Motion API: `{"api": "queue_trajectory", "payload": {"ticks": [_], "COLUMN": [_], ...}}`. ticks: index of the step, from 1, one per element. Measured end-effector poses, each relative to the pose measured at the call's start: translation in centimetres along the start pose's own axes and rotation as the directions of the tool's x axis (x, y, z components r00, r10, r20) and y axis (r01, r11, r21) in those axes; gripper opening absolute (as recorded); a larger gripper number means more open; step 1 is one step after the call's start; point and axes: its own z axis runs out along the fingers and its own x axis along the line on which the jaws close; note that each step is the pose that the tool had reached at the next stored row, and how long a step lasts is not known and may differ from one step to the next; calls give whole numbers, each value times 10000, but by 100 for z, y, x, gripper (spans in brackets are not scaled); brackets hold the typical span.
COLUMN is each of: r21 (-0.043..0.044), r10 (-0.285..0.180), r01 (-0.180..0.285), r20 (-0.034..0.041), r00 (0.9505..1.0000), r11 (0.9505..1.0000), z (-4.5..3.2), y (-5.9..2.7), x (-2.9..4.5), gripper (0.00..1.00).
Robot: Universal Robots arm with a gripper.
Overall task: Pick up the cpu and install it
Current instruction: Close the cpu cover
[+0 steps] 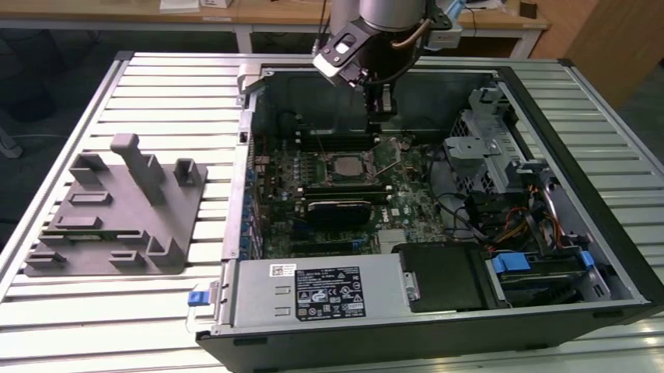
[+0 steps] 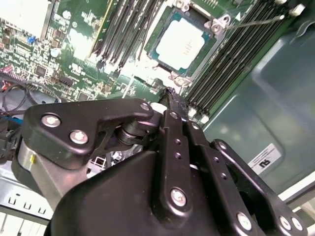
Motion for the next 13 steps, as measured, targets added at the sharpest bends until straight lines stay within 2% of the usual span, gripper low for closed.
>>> {"api": "queue_trajectory", "payload": {"ticks": [13], "r21": [0], "r10": [0], "r01": [0], "r20": [0], "r00": [10000], "r11": [10000], "z": [75], "y": [248], "x": [0], "gripper": [11]}}
